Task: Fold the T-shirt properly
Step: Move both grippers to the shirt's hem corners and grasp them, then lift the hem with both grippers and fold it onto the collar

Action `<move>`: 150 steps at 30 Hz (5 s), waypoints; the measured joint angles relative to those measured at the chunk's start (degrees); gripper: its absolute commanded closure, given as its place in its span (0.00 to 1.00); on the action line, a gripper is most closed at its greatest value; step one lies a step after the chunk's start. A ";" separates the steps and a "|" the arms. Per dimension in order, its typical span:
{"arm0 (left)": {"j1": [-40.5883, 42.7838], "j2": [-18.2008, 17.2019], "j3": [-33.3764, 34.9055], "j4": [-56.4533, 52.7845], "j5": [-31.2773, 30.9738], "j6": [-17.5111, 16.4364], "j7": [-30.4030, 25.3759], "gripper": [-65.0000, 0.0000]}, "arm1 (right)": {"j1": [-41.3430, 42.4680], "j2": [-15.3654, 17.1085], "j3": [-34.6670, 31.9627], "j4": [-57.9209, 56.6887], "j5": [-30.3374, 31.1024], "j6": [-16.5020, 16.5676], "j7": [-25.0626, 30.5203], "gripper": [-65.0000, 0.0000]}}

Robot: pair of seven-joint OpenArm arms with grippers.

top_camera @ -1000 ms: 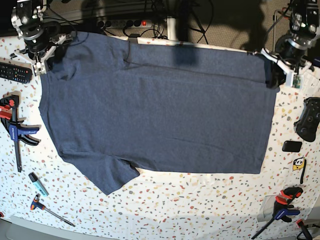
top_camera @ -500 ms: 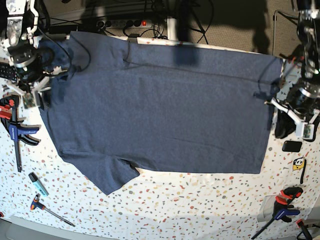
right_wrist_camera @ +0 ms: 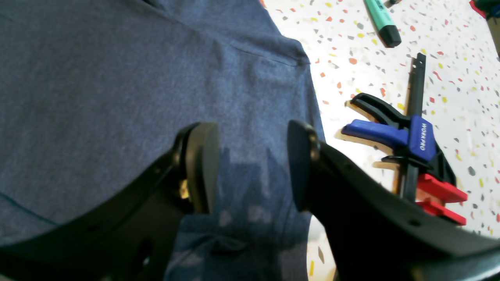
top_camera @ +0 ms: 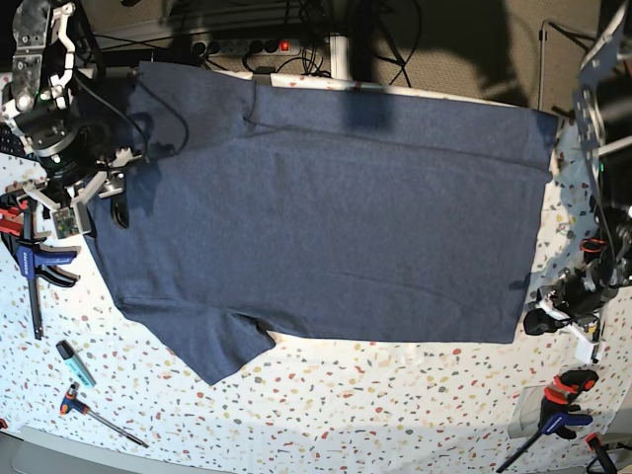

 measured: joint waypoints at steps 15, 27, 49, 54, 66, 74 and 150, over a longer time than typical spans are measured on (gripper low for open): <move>-9.01 2.60 -0.07 -23.63 19.58 8.24 -17.49 0.73 | -0.02 -0.02 -0.02 0.00 0.04 -0.02 -7.17 0.56; -8.22 4.55 -0.07 -23.41 19.39 8.48 -17.33 0.73 | -0.04 -0.02 -0.02 0.00 0.04 -0.02 -7.52 0.56; -4.63 5.33 -0.22 -22.69 17.46 8.70 -22.53 1.00 | 6.43 -0.15 -0.02 -1.88 0.07 0.20 -6.56 0.56; -4.55 6.78 -0.28 -22.56 17.20 9.20 -23.15 1.00 | 18.25 1.42 -0.72 -9.88 8.46 0.13 -10.80 0.56; -4.55 7.50 -0.28 -22.58 16.92 8.63 -23.08 1.00 | 51.08 5.29 -20.52 -53.48 7.23 3.48 -11.61 0.56; -4.52 7.56 -0.28 -22.58 16.90 8.63 -23.04 1.00 | 69.72 1.57 -36.22 -80.56 1.11 4.20 -9.84 0.56; 6.62 10.78 -0.09 11.87 1.77 4.37 0.81 1.00 | 37.86 17.53 -28.13 -43.25 16.17 7.08 -2.03 1.00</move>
